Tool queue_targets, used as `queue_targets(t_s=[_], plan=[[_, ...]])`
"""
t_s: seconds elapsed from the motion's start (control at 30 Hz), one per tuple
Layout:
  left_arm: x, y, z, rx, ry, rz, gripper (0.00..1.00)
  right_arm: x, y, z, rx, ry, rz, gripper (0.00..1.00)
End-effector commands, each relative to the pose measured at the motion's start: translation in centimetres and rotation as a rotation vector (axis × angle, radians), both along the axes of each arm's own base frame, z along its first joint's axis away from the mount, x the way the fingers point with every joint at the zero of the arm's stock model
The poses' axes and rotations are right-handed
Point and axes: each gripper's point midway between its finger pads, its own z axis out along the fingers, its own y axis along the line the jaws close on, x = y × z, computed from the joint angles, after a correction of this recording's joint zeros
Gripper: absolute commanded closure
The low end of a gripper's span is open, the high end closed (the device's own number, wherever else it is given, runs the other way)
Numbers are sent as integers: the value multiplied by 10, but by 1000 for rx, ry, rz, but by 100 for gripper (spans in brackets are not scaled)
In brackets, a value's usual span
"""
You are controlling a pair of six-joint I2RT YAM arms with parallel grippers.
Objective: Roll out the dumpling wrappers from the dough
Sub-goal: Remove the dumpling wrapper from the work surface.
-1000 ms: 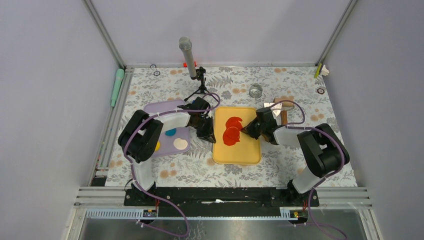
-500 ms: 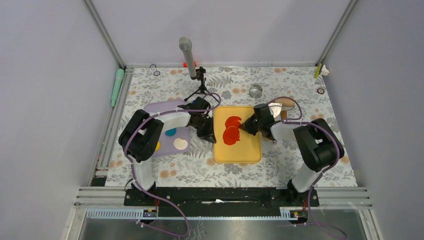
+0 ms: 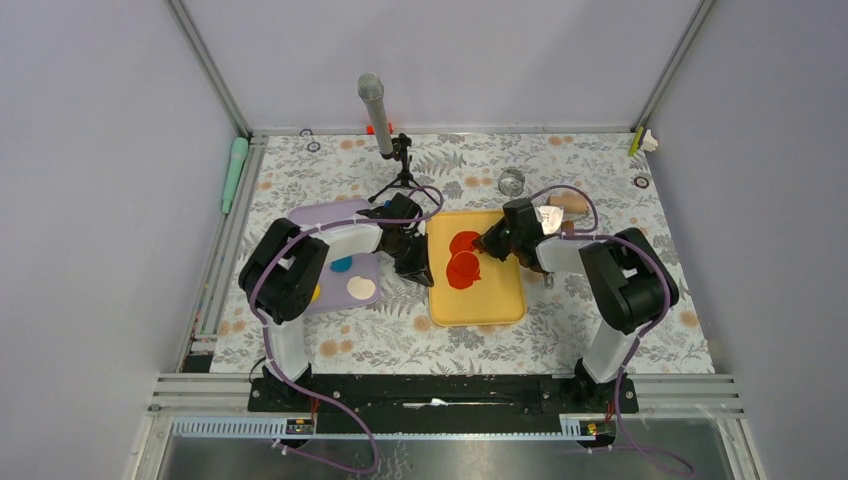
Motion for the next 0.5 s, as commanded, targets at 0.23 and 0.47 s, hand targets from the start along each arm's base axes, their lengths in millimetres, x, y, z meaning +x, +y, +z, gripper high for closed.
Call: queue_targets(t_s=[0.23, 0.47], plan=[[-24, -7, -11, 11, 33, -106, 100, 32, 11, 44, -7, -116, 21, 100], [-25, -5, -14, 25, 39, -100, 100, 14, -22, 53, -141, -114, -32, 96]])
